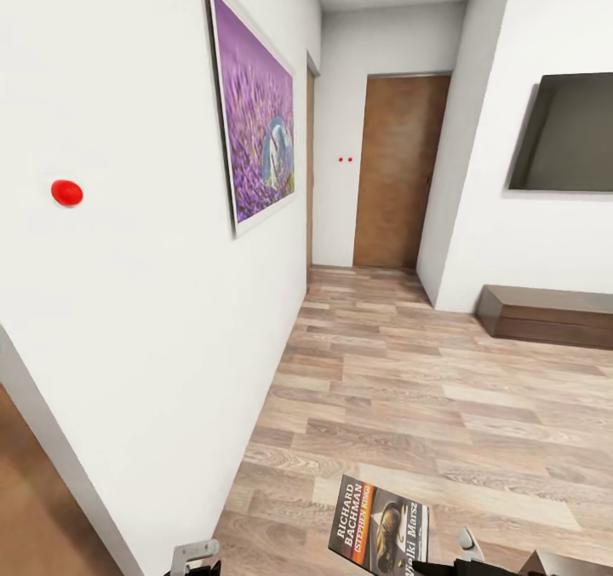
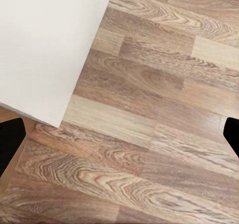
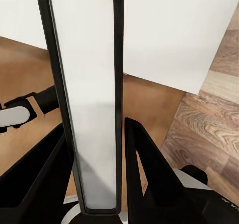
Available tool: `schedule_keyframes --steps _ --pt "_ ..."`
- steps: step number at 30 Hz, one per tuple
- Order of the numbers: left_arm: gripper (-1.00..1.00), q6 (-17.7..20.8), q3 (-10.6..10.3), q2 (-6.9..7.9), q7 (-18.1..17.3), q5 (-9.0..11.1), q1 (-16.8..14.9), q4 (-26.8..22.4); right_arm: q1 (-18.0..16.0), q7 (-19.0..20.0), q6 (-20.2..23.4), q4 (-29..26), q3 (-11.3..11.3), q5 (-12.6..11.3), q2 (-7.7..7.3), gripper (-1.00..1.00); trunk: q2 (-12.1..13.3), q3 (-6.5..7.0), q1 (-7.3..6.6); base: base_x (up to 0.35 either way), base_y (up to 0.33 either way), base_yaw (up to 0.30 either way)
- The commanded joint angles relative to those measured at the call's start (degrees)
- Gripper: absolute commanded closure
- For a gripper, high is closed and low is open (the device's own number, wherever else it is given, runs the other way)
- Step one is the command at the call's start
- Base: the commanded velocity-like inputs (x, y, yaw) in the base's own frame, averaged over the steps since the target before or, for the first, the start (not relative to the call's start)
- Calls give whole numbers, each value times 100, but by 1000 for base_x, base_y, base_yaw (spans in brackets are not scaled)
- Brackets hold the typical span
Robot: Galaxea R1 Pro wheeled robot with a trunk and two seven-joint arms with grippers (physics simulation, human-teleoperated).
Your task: In the bedroom, move the book from the bed onto either nightstand, and place the two sandals side by side next to the bed.
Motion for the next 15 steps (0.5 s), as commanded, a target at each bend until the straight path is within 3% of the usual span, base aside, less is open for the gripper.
schedule_keyframes --steps 1,8,15 --pt "-100 -21 -50 -1 5 47 -5 7 -4 14 62 -2 45 -61 -5 100 -5 -7 1 82 7 0" --pt "-100 -21 -51 -1 5 47 -5 10 -4 14 61 -2 45 -61 -5 100 -5 -7 1 197 -42 0" --pt "-100 -21 -49 -1 5 47 -5 9 -4 14 61 -2 44 -61 -5 100 -5 -7 1 34 -7 0"
